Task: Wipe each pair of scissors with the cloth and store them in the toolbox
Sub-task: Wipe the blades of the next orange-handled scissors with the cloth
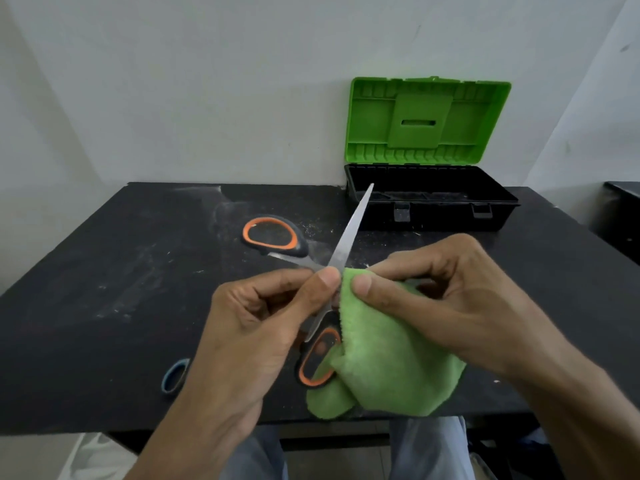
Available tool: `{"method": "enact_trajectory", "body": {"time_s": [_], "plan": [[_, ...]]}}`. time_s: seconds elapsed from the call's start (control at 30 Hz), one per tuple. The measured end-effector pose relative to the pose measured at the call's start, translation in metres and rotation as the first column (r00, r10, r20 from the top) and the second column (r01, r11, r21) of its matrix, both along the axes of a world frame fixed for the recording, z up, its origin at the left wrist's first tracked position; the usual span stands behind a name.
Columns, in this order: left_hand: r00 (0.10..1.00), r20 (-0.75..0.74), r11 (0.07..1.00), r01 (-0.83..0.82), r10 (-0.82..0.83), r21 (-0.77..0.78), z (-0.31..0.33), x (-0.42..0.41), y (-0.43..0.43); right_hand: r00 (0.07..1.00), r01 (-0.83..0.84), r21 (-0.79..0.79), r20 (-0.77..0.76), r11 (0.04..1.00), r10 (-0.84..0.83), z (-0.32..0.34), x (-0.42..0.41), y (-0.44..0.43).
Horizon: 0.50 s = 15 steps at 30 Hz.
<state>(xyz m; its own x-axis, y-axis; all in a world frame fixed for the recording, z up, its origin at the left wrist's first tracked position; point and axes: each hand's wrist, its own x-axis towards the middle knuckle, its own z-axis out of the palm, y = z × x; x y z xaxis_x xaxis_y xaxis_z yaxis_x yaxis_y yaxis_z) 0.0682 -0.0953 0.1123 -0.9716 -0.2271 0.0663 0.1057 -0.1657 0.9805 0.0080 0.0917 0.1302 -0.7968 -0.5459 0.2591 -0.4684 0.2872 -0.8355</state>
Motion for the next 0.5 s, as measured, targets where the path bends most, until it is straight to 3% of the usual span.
{"method": "enact_trajectory", "body": {"time_s": [0.13, 0.3, 0.5], "plan": [[1.0, 0.026, 1.0, 0.003, -0.002, -0.006, -0.002, 0.004, -0.002, 0.997, -0.032, 0.045, 0.076, 0.998, 0.029, 0.004, 0.001, 0.006], [0.999, 0.042, 1.0, 0.0, -0.001, 0.026, -0.002, -0.001, -0.001, 0.999, 0.03, 0.049, 0.029, 0.998, -0.032, 0.001, 0.002, -0.001], [0.996, 0.085, 0.999, 0.0, -0.004, 0.041, -0.001, -0.001, -0.005, 0.995, -0.048, 0.088, 0.091, 0.995, 0.04, 0.007, -0.001, -0.003]]}}
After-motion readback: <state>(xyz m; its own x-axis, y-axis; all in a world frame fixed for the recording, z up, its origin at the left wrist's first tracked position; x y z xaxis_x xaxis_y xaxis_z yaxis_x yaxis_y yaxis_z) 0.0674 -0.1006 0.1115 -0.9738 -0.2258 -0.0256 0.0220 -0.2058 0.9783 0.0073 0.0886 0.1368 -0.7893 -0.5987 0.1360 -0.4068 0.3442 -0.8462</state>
